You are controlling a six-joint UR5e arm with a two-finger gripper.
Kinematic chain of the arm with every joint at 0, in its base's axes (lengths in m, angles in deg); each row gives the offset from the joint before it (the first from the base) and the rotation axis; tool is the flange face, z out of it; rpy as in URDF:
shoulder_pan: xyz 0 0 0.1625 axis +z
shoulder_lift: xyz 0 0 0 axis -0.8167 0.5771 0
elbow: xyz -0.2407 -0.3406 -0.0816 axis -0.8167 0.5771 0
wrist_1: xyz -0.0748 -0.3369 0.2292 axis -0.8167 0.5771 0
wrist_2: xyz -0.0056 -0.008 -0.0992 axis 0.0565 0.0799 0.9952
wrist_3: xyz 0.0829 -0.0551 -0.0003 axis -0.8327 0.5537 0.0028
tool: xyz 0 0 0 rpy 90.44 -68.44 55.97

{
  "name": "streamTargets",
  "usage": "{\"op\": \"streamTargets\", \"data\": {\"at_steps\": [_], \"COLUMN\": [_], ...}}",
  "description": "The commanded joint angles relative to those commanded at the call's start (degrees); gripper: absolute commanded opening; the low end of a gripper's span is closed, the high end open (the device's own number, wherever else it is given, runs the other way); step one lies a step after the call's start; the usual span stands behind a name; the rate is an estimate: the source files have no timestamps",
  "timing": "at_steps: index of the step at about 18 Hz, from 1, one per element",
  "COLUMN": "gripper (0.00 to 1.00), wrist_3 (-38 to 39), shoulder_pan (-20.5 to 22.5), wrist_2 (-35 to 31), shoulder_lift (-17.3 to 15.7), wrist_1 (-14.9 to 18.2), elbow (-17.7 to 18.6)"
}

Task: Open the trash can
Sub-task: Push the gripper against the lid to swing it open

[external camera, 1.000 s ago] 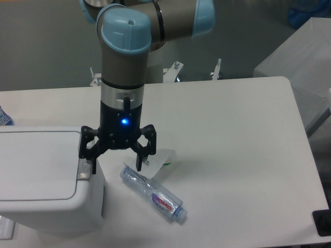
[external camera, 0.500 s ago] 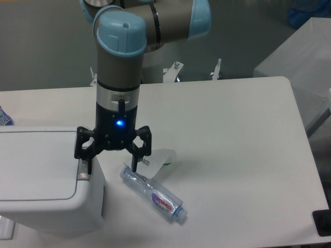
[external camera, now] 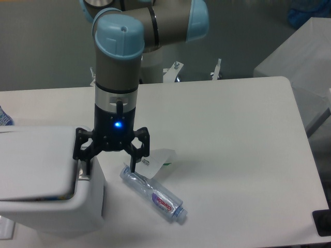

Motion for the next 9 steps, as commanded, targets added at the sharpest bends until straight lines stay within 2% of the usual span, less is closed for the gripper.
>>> {"op": "streamTargets", "data": {"at_steps": [4, 7, 9], "gripper": [1.0, 1.0, 1.0], "wrist_3": [-0.52, -3.33, -4.83], "shoulder_pan": [0.0, 0.35, 0.7], "wrist_2": [0.0, -0.09, -2.62], "shoulder_lift": [-0.26, 0.26, 0.7], "wrist_1": [-0.17, -2.02, -2.2], "elbow": [-1.31, -6.58, -8.87]}}
